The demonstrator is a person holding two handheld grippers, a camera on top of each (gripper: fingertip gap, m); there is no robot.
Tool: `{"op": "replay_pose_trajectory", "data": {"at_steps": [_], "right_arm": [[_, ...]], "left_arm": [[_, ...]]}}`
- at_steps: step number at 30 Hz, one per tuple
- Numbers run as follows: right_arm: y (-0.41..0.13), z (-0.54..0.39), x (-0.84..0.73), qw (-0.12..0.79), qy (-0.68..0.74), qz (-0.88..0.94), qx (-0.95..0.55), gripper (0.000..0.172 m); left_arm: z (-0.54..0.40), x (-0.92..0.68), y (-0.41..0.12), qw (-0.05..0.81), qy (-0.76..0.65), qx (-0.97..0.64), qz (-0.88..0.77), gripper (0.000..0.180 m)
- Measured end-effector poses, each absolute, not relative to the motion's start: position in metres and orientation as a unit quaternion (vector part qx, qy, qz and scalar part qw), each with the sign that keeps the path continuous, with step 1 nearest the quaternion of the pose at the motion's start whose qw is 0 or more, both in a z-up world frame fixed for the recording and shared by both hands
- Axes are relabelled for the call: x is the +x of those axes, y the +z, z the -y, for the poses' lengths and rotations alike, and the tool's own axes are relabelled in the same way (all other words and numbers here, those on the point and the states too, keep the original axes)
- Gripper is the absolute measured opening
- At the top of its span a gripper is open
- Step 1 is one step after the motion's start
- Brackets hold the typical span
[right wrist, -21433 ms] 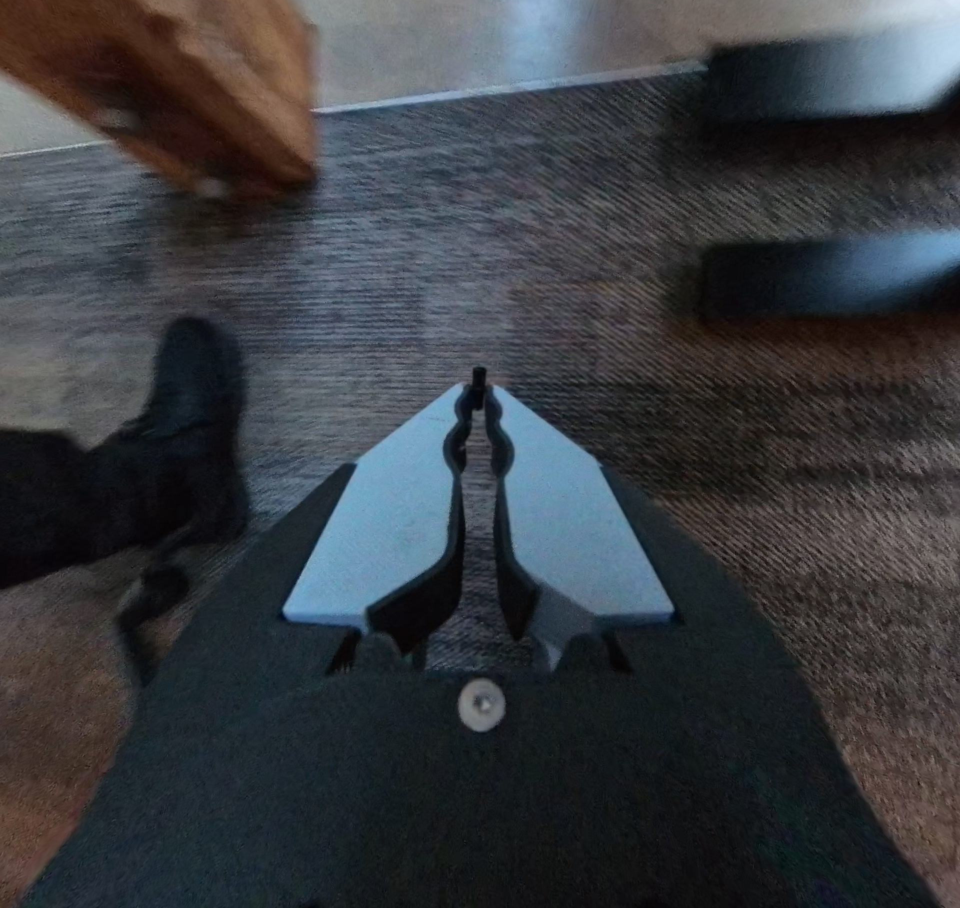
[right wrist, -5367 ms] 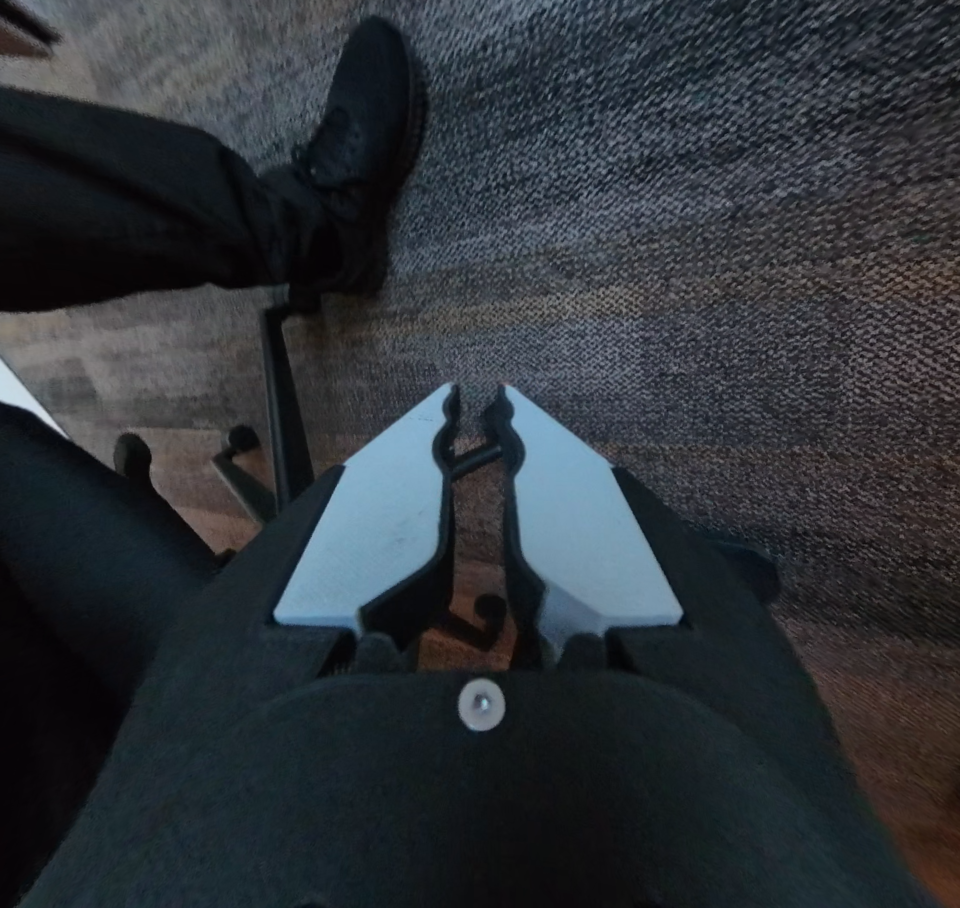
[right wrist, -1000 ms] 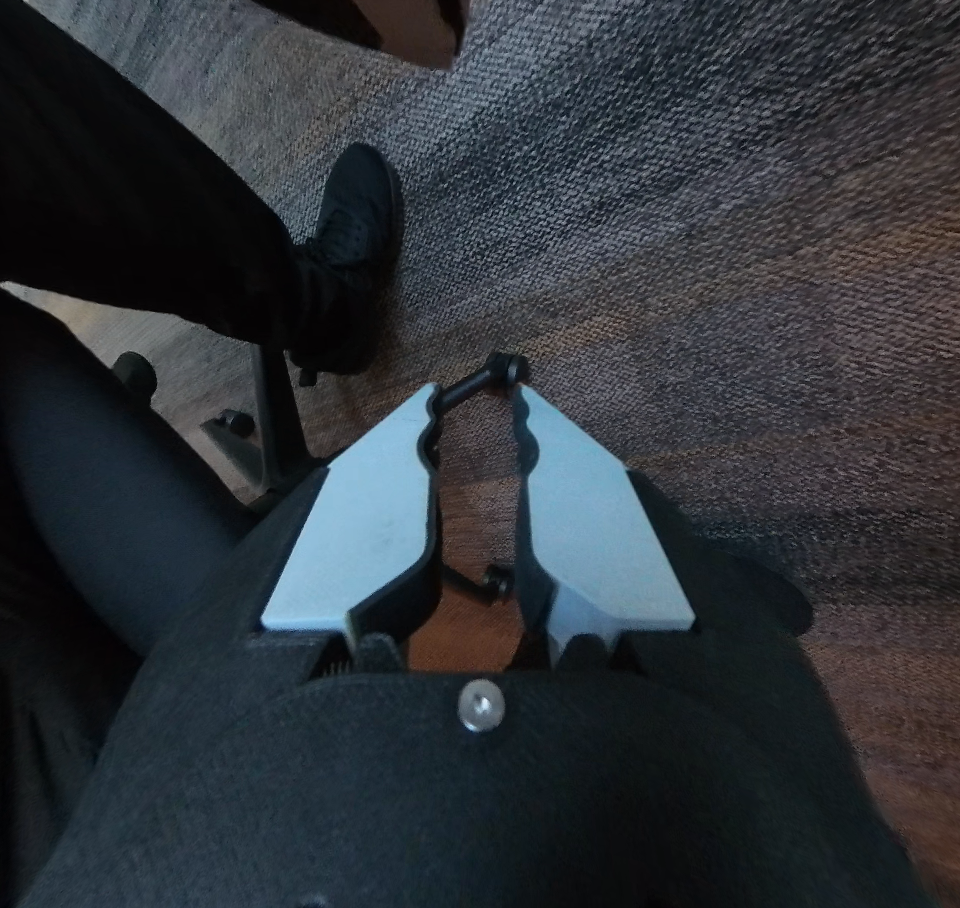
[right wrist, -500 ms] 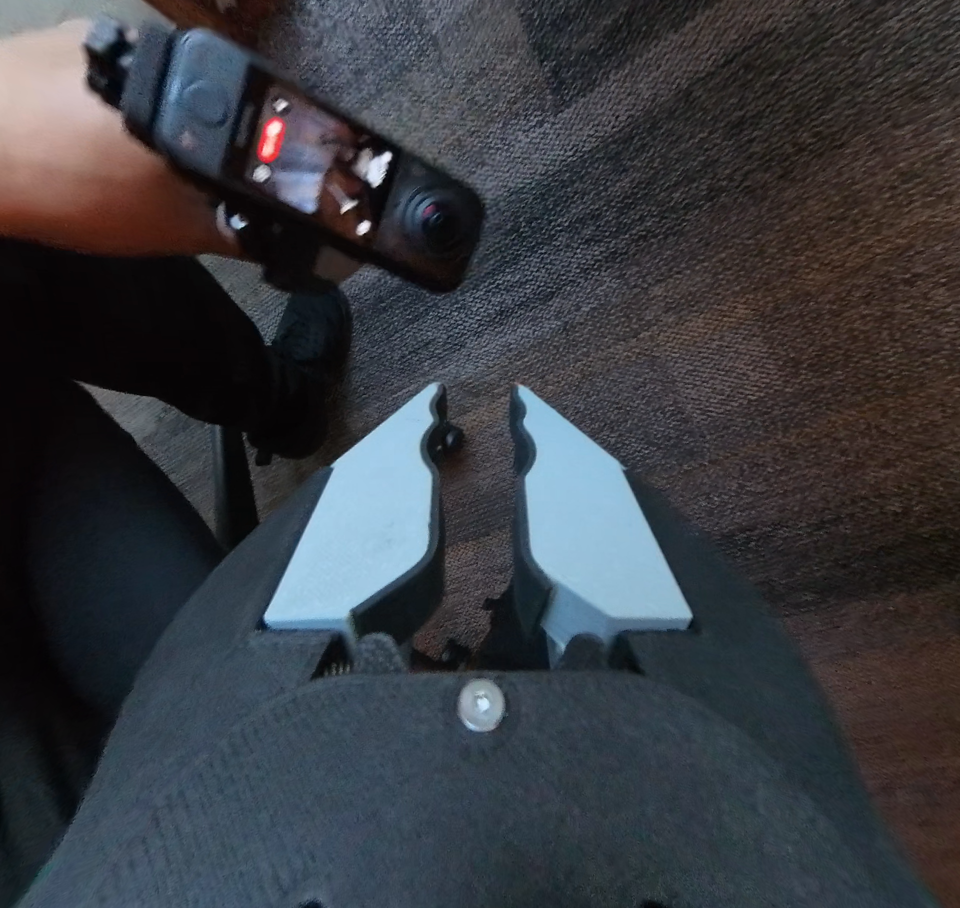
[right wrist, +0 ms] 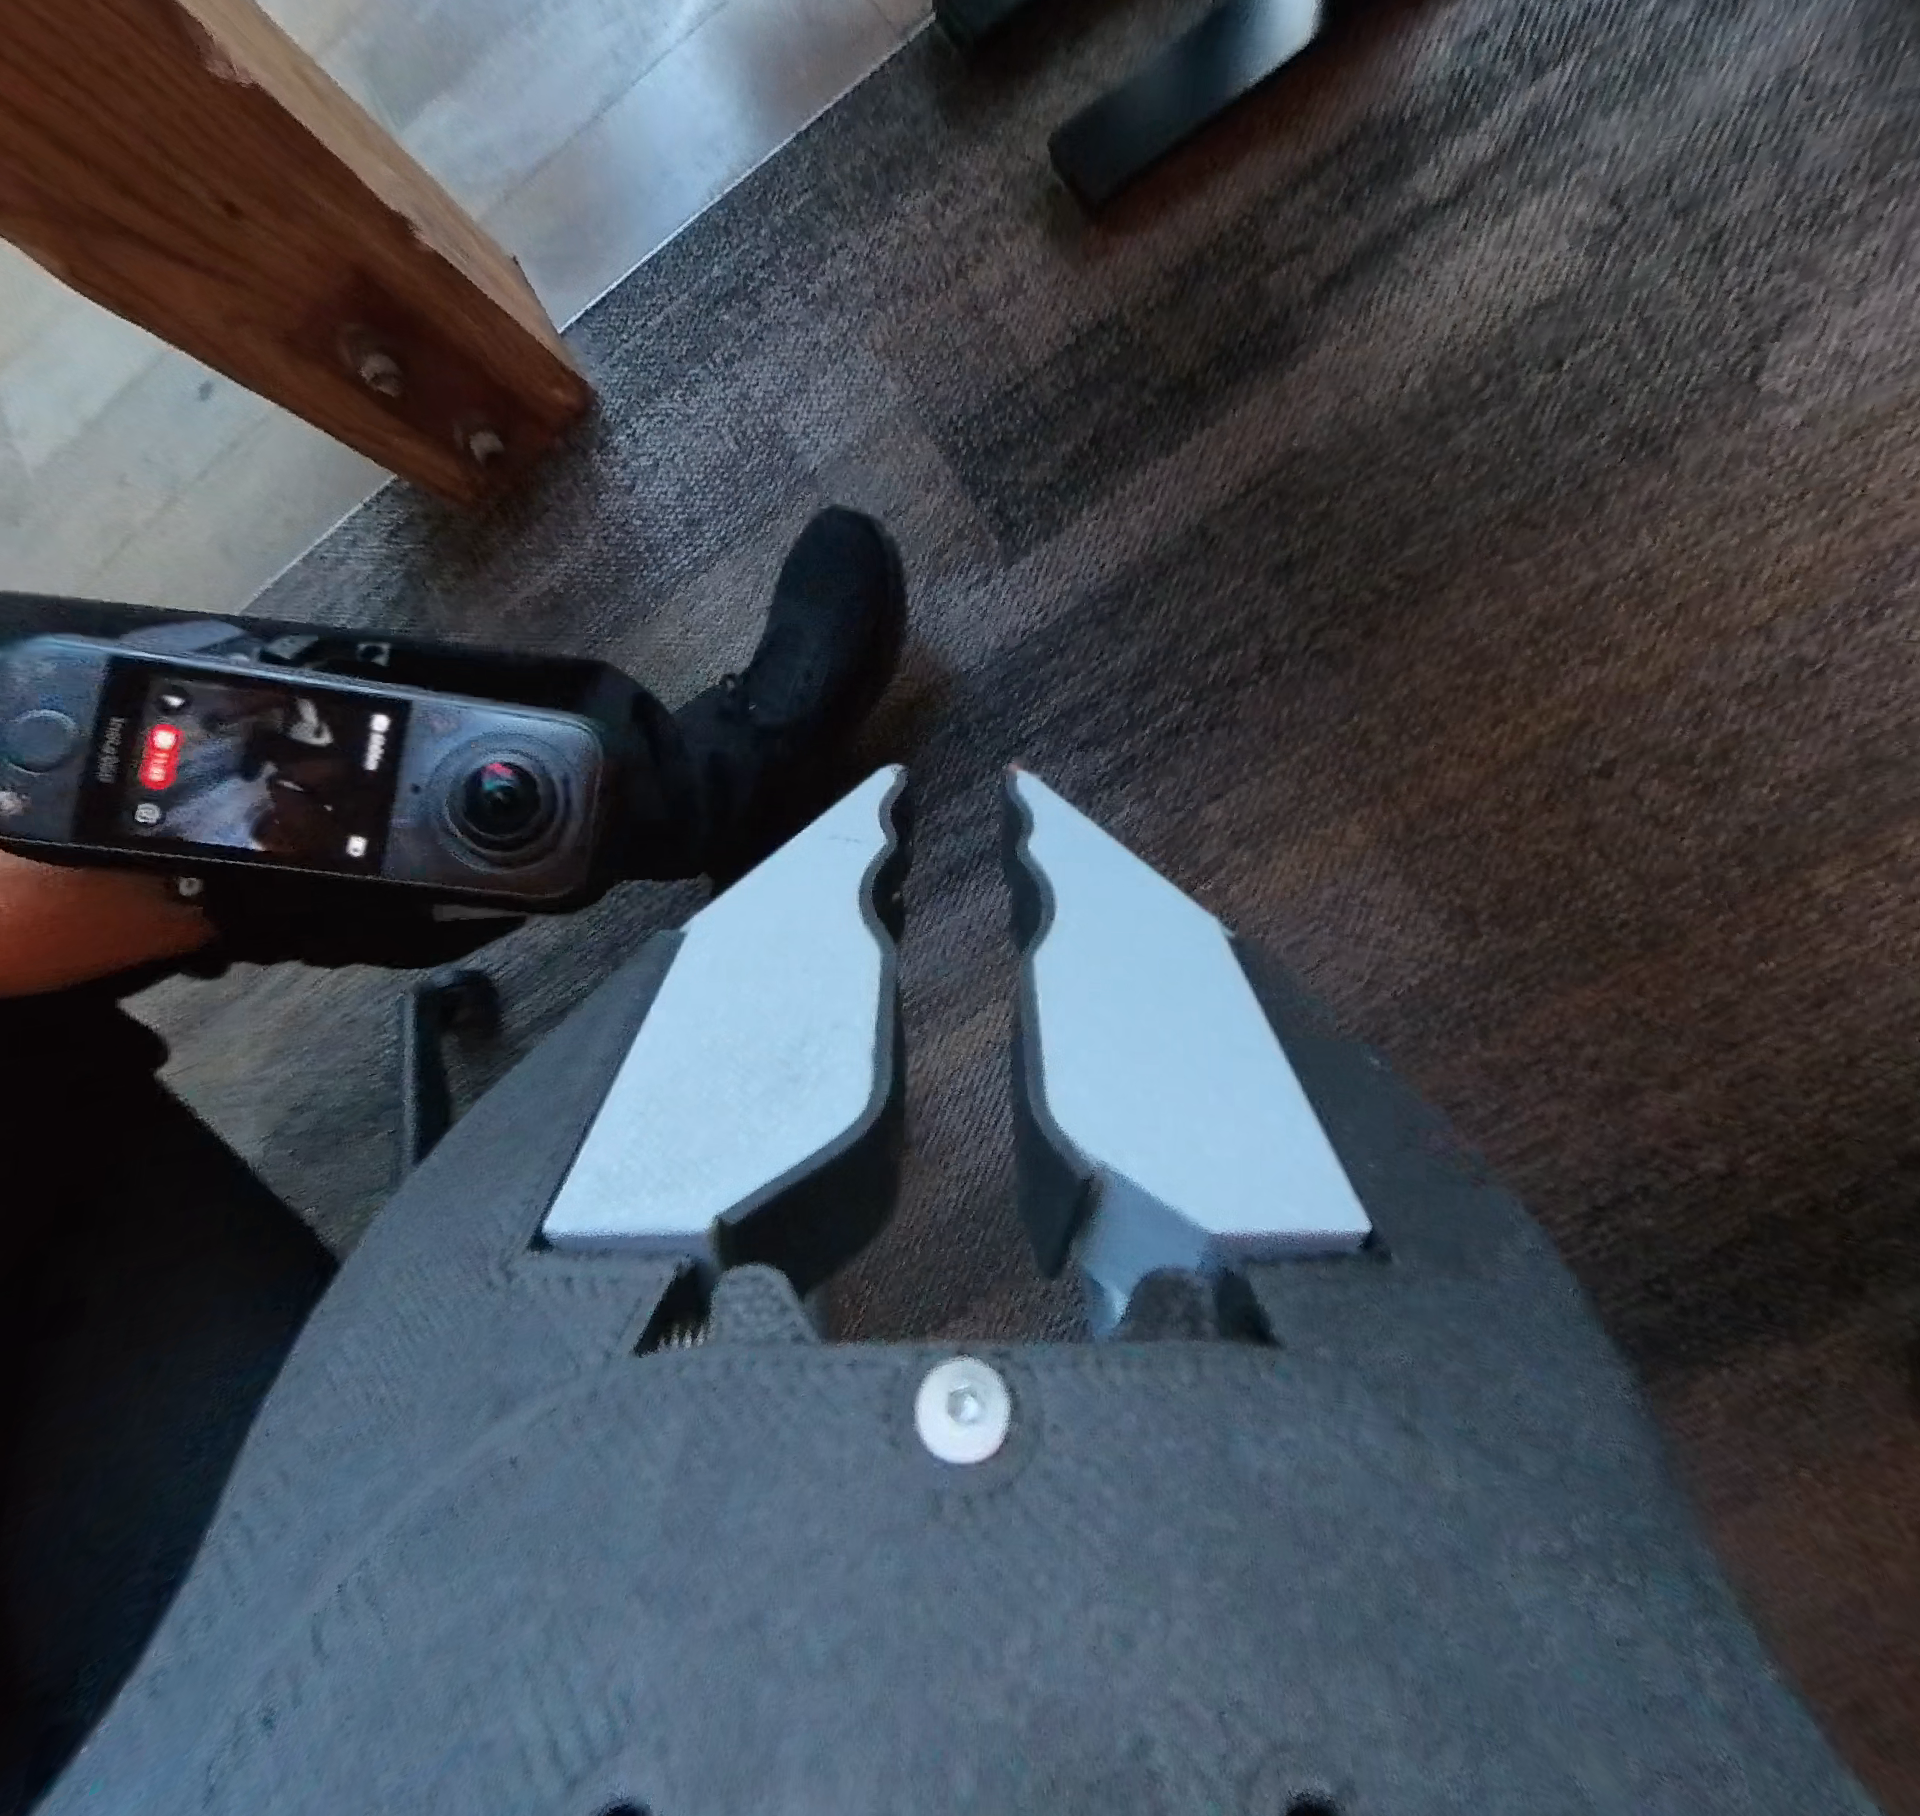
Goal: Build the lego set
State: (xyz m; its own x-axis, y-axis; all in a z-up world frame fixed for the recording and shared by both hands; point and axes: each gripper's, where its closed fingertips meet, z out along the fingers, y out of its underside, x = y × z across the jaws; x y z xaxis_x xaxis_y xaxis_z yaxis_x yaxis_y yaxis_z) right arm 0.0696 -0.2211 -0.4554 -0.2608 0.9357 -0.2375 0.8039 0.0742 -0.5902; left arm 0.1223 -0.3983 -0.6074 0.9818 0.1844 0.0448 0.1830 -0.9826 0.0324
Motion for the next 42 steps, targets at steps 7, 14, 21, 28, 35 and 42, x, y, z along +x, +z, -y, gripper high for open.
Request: {"op": "replay_pose_trajectory", "data": {"at_steps": [7, 14, 21, 28, 35, 42], "right_arm": [[-0.434, 0.251, 0.038, 0.209, 0.343, 0.750, -0.525, 0.016], [-0.464, 0.240, 0.012, 0.247, 0.326, 0.753, -0.516, 0.016], [-0.417, 0.247, -0.024, 0.282, 0.351, 0.729, -0.515, 0.016], [-0.318, 0.199, -0.019, 0.377, 0.374, 0.705, -0.470, 0.013], [-0.190, 0.058, 0.009, 0.515, 0.392, 0.595, -0.477, 0.002], [-0.165, -0.062, -0.020, 0.503, 0.347, 0.583, -0.535, 0.022]], "left_arm": [[0.330, 0.024, -0.553, -0.233, -0.027, 0.948, -0.214, 0.000], [0.293, -0.058, -0.452, -0.431, -0.120, 0.864, -0.231, 0.000], [0.255, -0.107, -0.398, -0.536, -0.141, 0.805, -0.213, 0.008], [0.176, -0.070, -0.290, -0.708, -0.126, 0.694, -0.026, 0.010], [0.120, -0.020, -0.221, -0.694, 0.018, 0.713, 0.105, 0.000], [0.085, -0.065, -0.161, -0.701, 0.042, 0.711, 0.044, 0.000]]}}
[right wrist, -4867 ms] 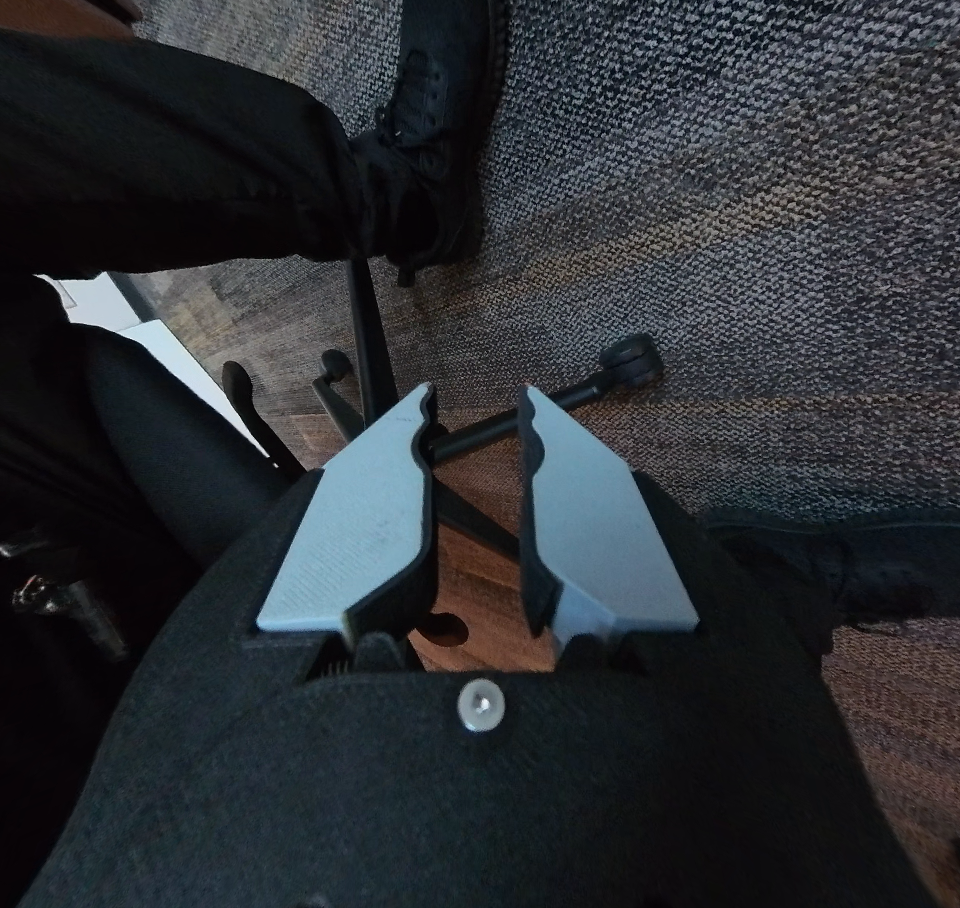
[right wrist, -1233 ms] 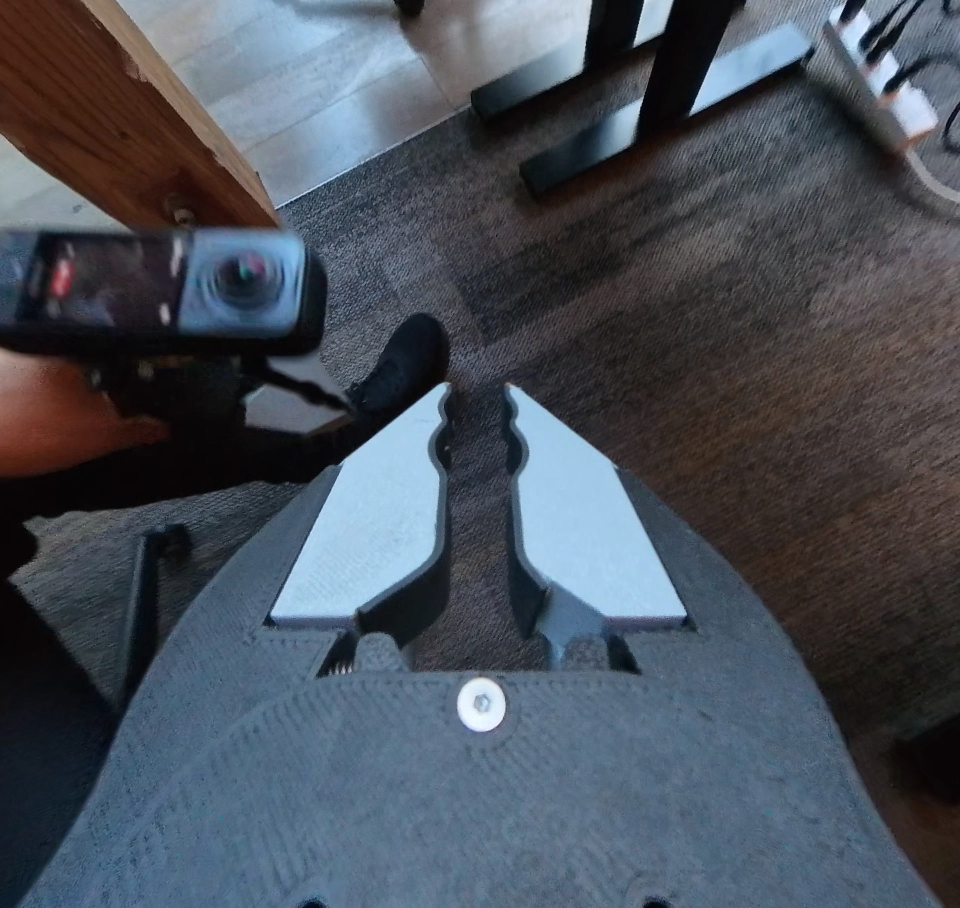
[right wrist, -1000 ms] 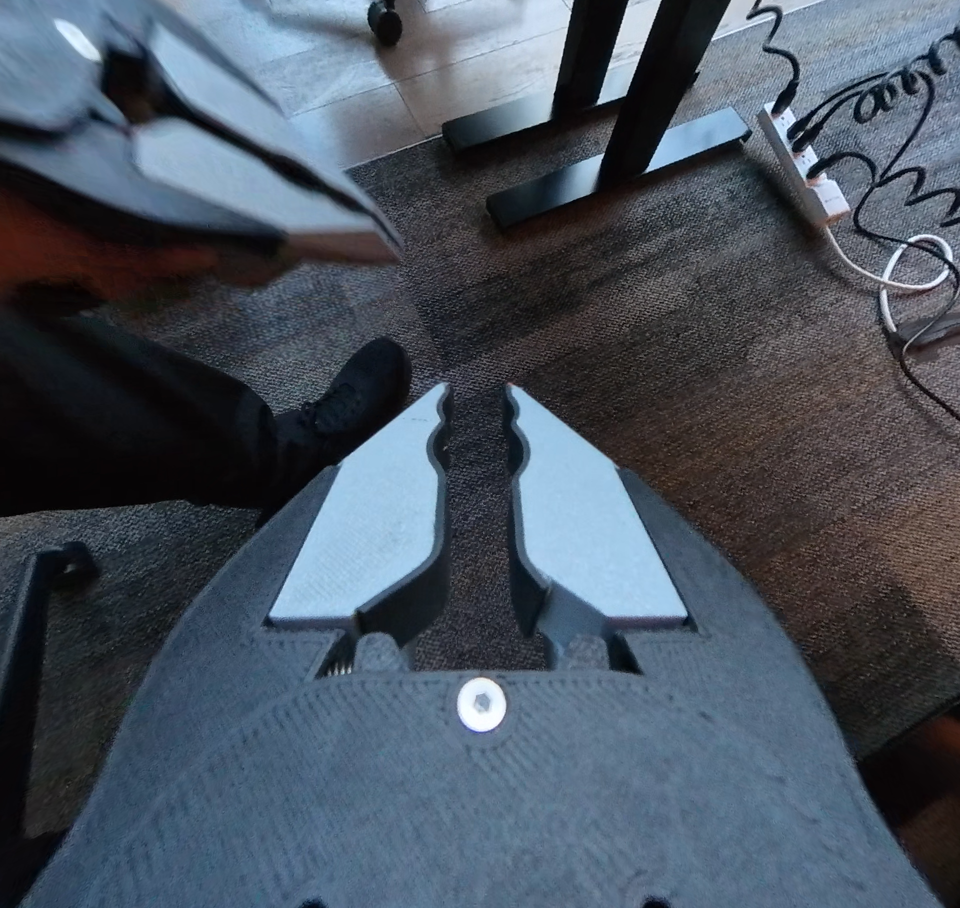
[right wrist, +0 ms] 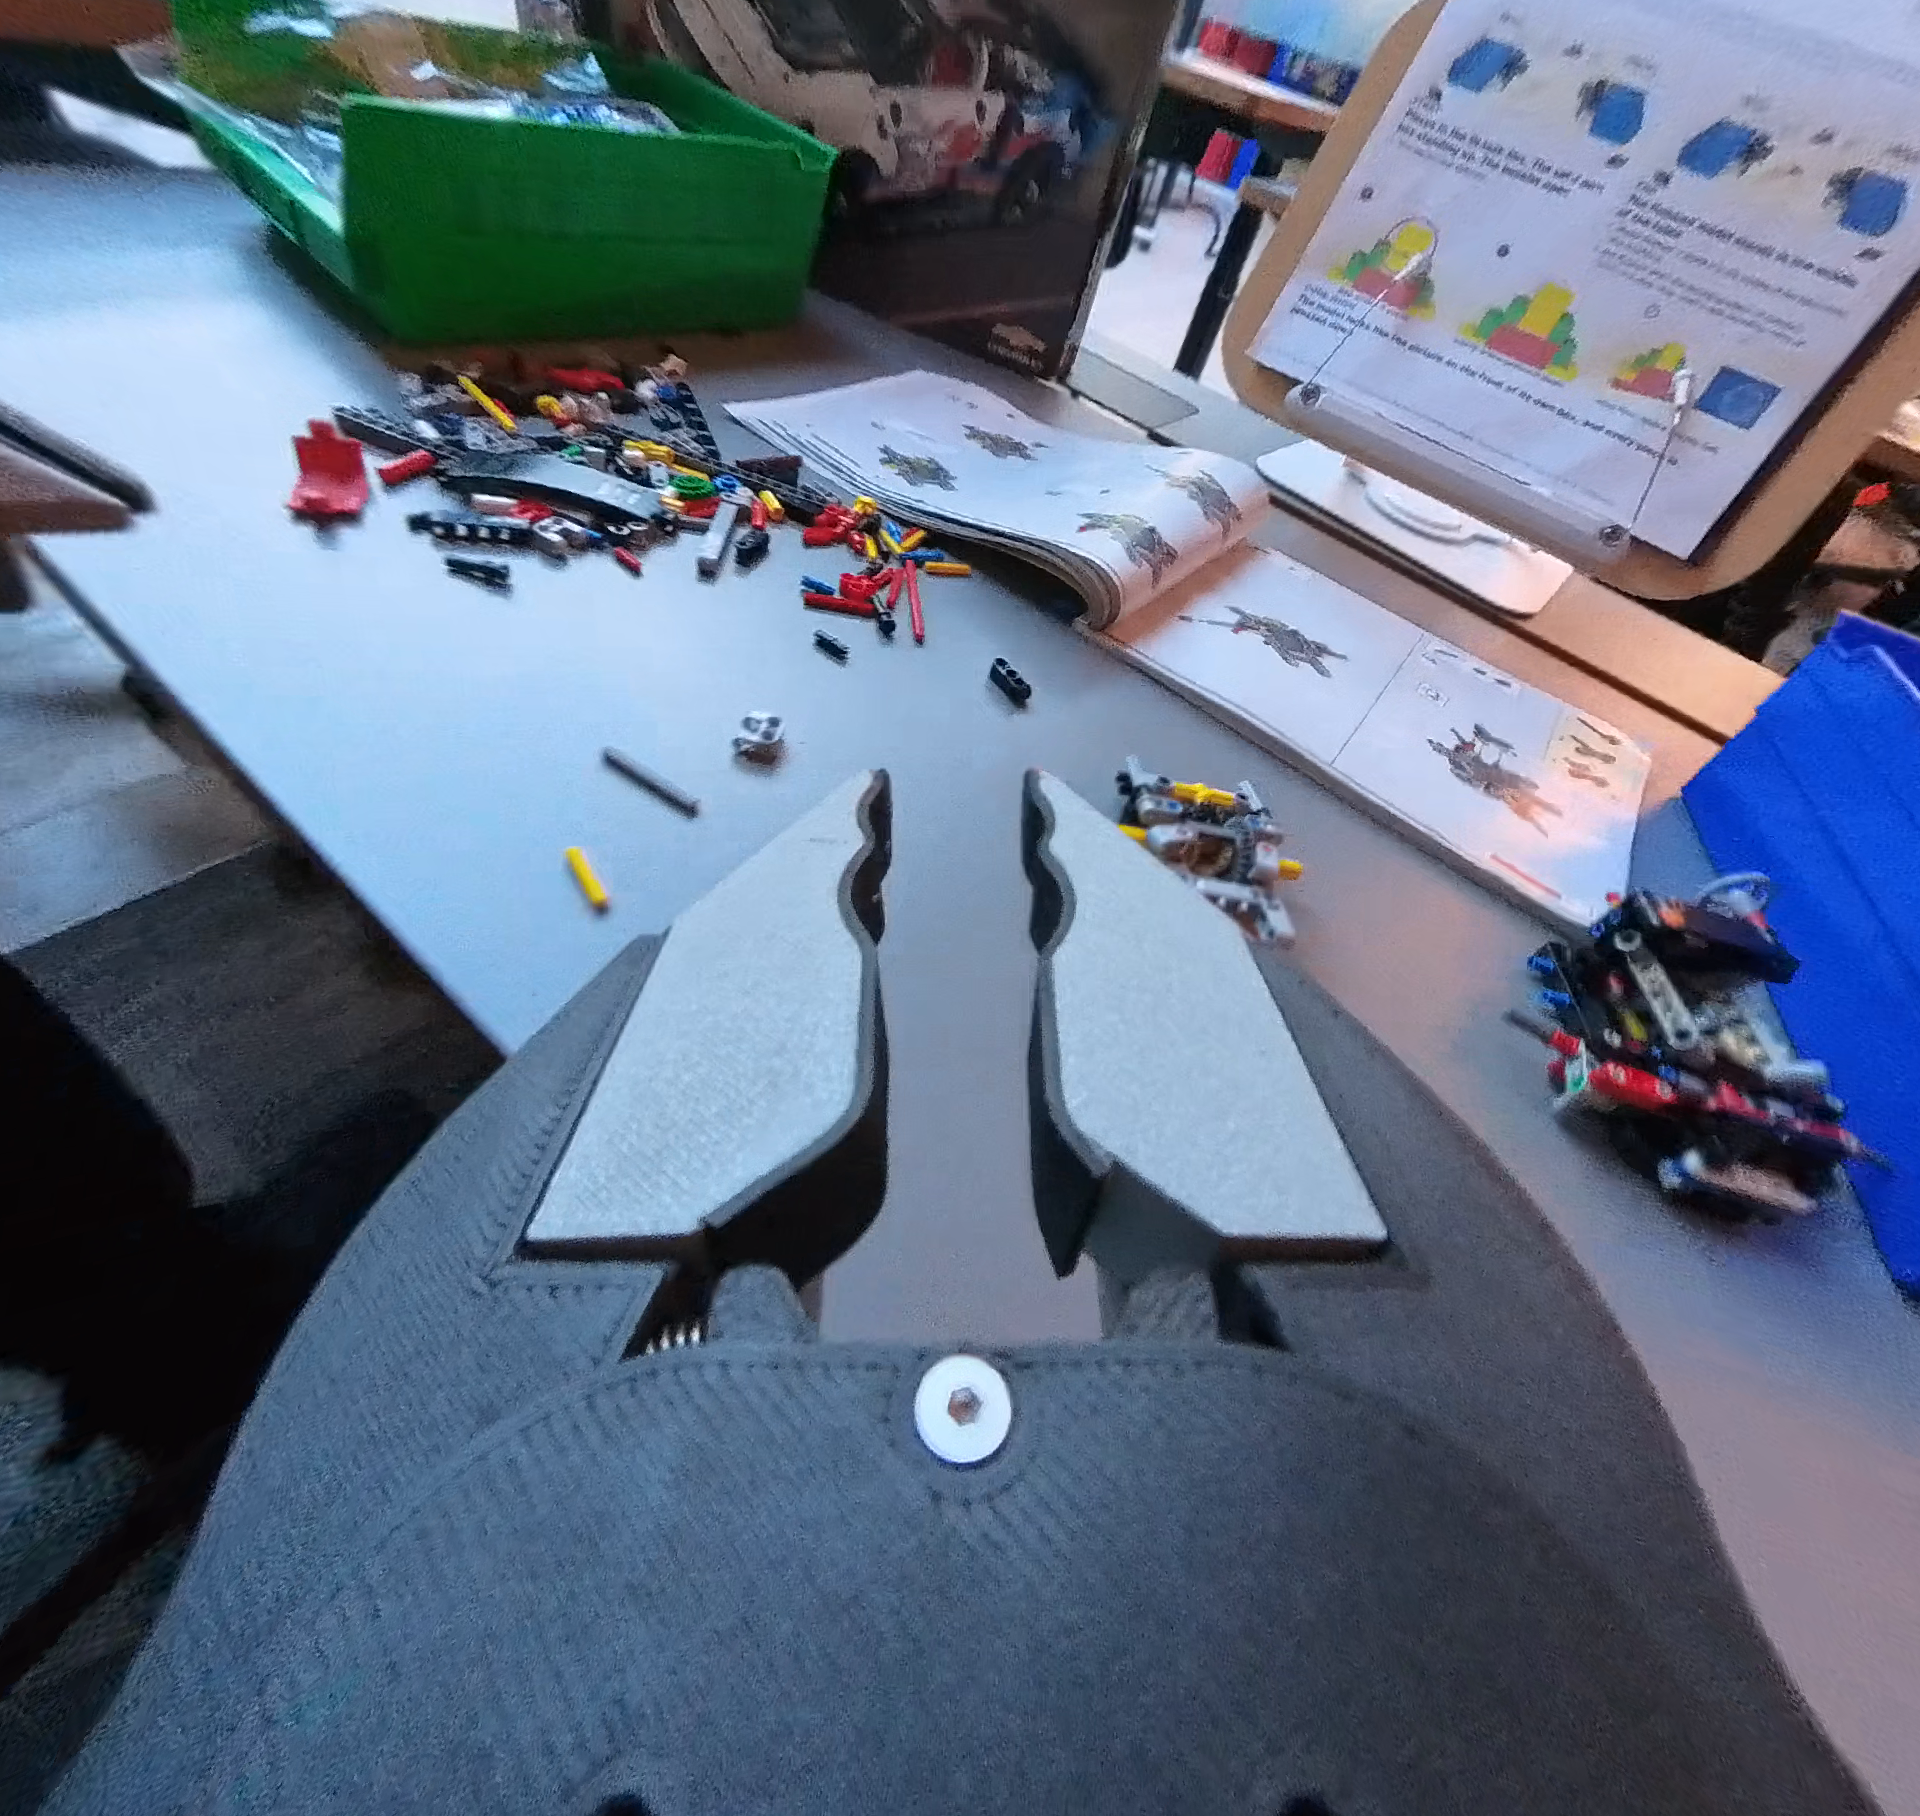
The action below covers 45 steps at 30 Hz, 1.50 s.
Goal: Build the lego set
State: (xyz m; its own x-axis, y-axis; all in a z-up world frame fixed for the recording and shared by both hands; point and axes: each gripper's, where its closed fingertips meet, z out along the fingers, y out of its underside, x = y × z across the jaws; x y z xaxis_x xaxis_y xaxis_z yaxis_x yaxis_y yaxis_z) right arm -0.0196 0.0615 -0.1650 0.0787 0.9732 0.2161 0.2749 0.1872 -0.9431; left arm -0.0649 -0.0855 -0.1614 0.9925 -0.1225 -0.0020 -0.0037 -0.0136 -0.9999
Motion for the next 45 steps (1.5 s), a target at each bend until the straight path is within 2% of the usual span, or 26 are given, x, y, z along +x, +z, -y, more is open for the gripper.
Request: {"op": "replay_pose_trajectory", "data": {"at_steps": [5, 10, 17, 22, 25, 27, 30, 32, 34, 39, 41, 45], "right_arm": [[-0.165, -0.082, -0.093, 0.489, 0.275, 0.654, -0.508, 0.027], [-0.185, -0.098, -0.181, 0.436, 0.200, 0.729, -0.488, 0.037], [-0.217, -0.121, -0.267, 0.412, 0.087, 0.780, -0.463, 0.048], [-0.232, -0.131, -0.290, 0.420, 0.006, 0.805, -0.420, 0.051], [-0.246, -0.131, -0.294, 0.406, 0.001, 0.813, -0.418, 0.052], [-0.253, -0.136, -0.295, 0.408, -0.020, 0.816, -0.409, 0.050], [-0.253, -0.142, -0.301, 0.432, -0.045, 0.812, -0.390, 0.046], [-0.254, -0.141, -0.304, 0.439, -0.042, 0.811, -0.384, 0.037], [-0.252, -0.137, -0.304, 0.449, -0.038, 0.810, -0.374, 0.007], [-0.239, -0.139, -0.297, 0.458, 0.013, 0.789, -0.410, 0.002], [-0.235, -0.140, -0.294, 0.446, 0.059, 0.781, -0.433, 0.001], [-0.222, -0.144, -0.292, 0.431, 0.148, 0.749, -0.482, 0.000]], "left_arm": [[0.079, -0.109, -0.141, 0.693, -0.033, -0.719, -0.047, 0.000], [0.065, -0.202, -0.109, 0.679, 0.046, -0.733, -0.008, 0.000], [0.045, -0.346, -0.131, 0.537, 0.139, -0.831, 0.037, 0.001], [0.087, -0.404, -0.156, 0.425, 0.172, -0.885, 0.077, 0.062], [0.120, -0.420, -0.166, 0.391, 0.163, -0.900, 0.102, 0.077], [0.132, -0.419, -0.179, 0.363, 0.136, -0.916, 0.101, 0.074], [0.140, -0.422, -0.199, 0.327, 0.137, -0.930, 0.092, 0.035], [0.145, -0.429, -0.206, 0.317, 0.166, -0.929, 0.092, 0.018], [0.147, -0.428, -0.205, 0.327, 0.163, -0.924, 0.110, 0.013], [0.161, -0.424, -0.204, 0.322, 0.187, -0.920, 0.124, 0.009], [0.164, -0.416, -0.200, 0.326, 0.187, -0.918, 0.130, 0.023], [0.166, -0.404, -0.175, 0.351, 0.221, -0.900, 0.134, 0.030]]}}
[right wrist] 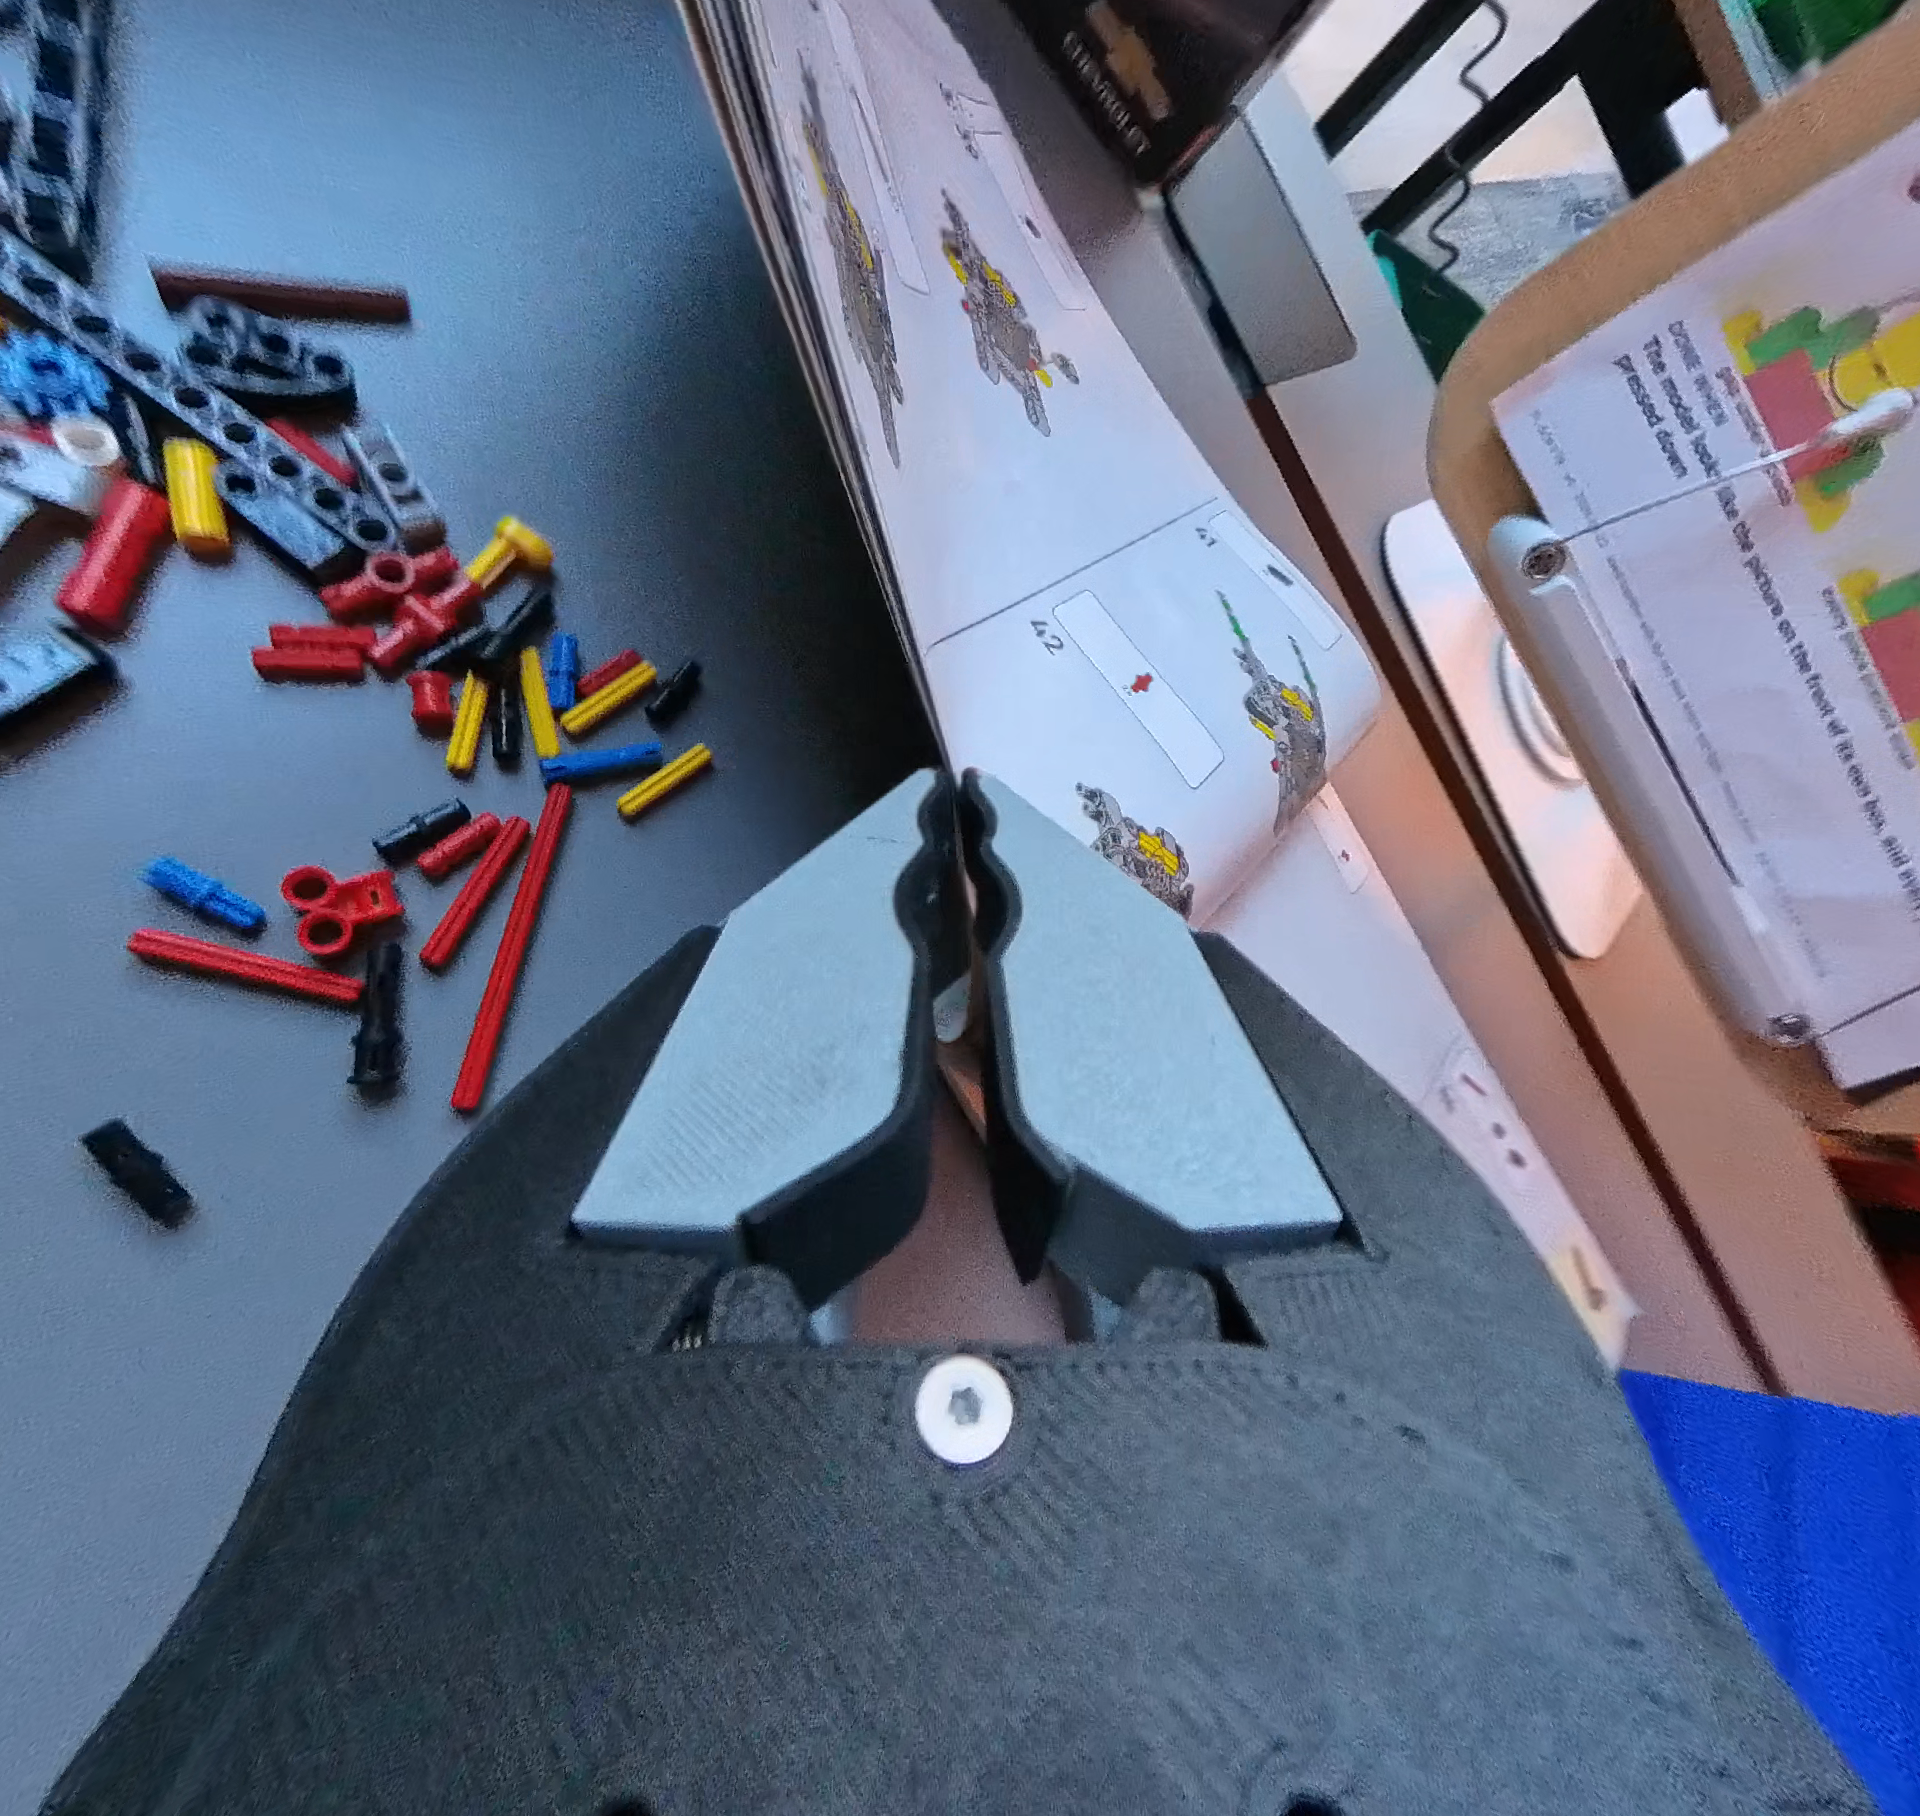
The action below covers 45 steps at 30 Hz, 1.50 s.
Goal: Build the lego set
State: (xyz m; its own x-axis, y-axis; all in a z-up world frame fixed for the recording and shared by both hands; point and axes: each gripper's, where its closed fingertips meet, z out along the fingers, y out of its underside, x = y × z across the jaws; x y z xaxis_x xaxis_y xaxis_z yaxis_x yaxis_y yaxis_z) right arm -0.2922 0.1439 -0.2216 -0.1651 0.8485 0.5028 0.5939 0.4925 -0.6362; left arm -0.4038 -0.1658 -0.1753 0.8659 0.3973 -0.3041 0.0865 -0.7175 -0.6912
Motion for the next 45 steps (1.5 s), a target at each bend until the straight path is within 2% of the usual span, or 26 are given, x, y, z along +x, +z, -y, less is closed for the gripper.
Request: {"op": "replay_pose_trajectory", "data": {"at_steps": [3, 6, 13, 19, 25, 27, 31, 33, 34, 45], "right_arm": [[-0.208, -0.150, -0.291, 0.433, 0.193, 0.721, -0.505, 0.000], [-0.195, -0.156, -0.288, 0.446, 0.210, 0.704, -0.512, 0.000], [-0.173, -0.168, -0.283, 0.467, 0.249, 0.668, -0.523, 0.000], [-0.156, -0.181, -0.274, 0.486, 0.275, 0.630, -0.539, 0.000], [-0.143, -0.193, -0.266, 0.497, 0.292, 0.604, -0.550, 0.000], [-0.143, -0.196, -0.264, 0.497, 0.295, 0.601, -0.553, 0.000], [-0.141, -0.200, -0.262, 0.499, 0.295, 0.595, -0.557, 0.000], [-0.140, -0.202, -0.261, 0.500, 0.296, 0.592, -0.558, 0.000], [-0.139, -0.203, -0.261, 0.501, 0.297, 0.591, -0.558, 0.000], [-0.149, -0.199, -0.266, 0.498, 0.282, 0.606, -0.552, 0.000]], "left_arm": [[0.158, -0.388, -0.150, 0.387, 0.243, -0.881, 0.123, 0.033], [0.130, -0.354, -0.146, 0.417, 0.199, -0.883, 0.087, 0.033], [-0.008, -0.298, -0.179, 0.443, 0.066, -0.894, -0.022, 0.026], [-0.134, -0.327, -0.226, 0.421, 0.035, -0.906, -0.002, 0.039], [-0.206, -0.341, -0.246, 0.402, -0.002, -0.916, 0.000, 0.033], [-0.216, -0.343, -0.254, 0.381, -0.015, -0.924, -0.002, 0.024], [-0.223, -0.340, -0.266, 0.343, -0.039, -0.939, -0.010, 0.020], [-0.222, -0.334, -0.272, 0.331, -0.056, -0.942, -0.012, 0.004], [-0.221, -0.334, -0.273, 0.333, -0.051, -0.941, -0.015, 0.002], [-0.147, -0.272, -0.271, 0.278, -0.127, -0.950, -0.057, 0.002]]}}
